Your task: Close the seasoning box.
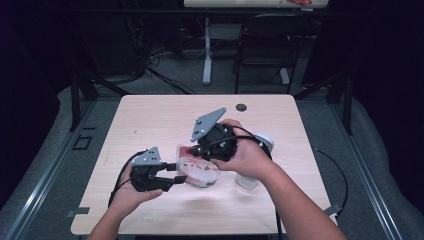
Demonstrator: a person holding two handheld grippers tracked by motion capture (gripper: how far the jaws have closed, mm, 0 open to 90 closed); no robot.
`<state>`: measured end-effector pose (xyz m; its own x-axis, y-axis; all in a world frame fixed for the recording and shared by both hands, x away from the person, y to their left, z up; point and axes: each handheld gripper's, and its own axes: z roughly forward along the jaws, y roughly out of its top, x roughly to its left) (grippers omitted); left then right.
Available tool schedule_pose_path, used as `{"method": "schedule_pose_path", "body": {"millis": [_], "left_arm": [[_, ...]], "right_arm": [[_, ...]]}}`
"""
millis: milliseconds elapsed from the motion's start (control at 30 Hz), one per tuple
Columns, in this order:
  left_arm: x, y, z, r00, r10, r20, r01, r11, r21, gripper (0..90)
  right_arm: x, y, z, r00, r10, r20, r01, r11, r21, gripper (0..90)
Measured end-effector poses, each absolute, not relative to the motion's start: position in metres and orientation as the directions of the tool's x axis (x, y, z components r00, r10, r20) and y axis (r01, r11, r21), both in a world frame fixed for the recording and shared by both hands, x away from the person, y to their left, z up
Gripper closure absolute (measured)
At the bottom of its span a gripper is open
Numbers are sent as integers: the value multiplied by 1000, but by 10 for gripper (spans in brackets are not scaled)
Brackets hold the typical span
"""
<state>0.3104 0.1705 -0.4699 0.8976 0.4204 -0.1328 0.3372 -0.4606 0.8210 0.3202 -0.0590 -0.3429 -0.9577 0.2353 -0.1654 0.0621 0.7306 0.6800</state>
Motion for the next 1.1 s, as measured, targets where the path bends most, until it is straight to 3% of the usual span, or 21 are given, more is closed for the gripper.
{"method": "schedule_pose_path", "body": {"millis": [1100], "left_arm": [[313,156,-490,916,366,-165,339,-486,805,416]], "right_arm": [[314,-57,-333,-962,213,-168,37,717,696,900]]}}
